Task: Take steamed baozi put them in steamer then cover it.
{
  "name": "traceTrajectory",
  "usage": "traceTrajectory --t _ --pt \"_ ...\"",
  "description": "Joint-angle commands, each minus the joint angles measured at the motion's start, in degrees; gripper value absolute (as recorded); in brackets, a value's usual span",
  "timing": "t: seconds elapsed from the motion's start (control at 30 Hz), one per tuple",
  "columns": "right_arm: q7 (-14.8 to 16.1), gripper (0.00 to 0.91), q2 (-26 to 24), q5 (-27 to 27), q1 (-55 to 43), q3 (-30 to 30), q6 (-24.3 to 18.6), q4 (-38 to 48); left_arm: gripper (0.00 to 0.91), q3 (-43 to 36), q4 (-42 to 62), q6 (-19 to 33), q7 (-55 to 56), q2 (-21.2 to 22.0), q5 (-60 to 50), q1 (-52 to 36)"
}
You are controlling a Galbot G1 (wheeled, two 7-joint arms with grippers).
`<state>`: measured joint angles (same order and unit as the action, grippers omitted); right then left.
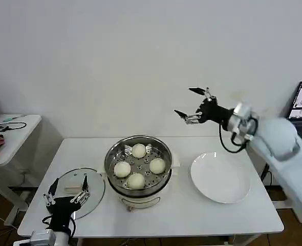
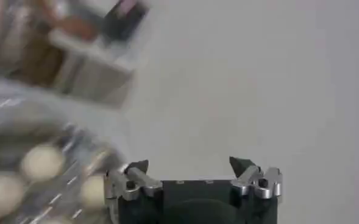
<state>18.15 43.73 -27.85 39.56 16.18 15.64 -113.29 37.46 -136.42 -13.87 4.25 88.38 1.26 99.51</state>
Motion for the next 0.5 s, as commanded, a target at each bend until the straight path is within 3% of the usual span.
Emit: traceTrajectory --t 0.03,0.17,0.5 --pt "-7.7 0.907 23.5 4.0 47.6 30.6 -13.0 -8.1 0.907 0.3 -0.2 -0.1 0.5 0.1 -4.4 -0.2" --pt "-7.3 0.907 26.7 7.2 54.0 28.8 -17.0 -6.7 0.907 0.1 0.2 0.5 0.5 0.2 -6.7 -0.4" --pt "-8.2 0.907 29.1 8.5 62.2 25.8 -17.5 -6.3 0.907 -0.3 2.8 3.0 0.9 -0.1 -12.2 0.1"
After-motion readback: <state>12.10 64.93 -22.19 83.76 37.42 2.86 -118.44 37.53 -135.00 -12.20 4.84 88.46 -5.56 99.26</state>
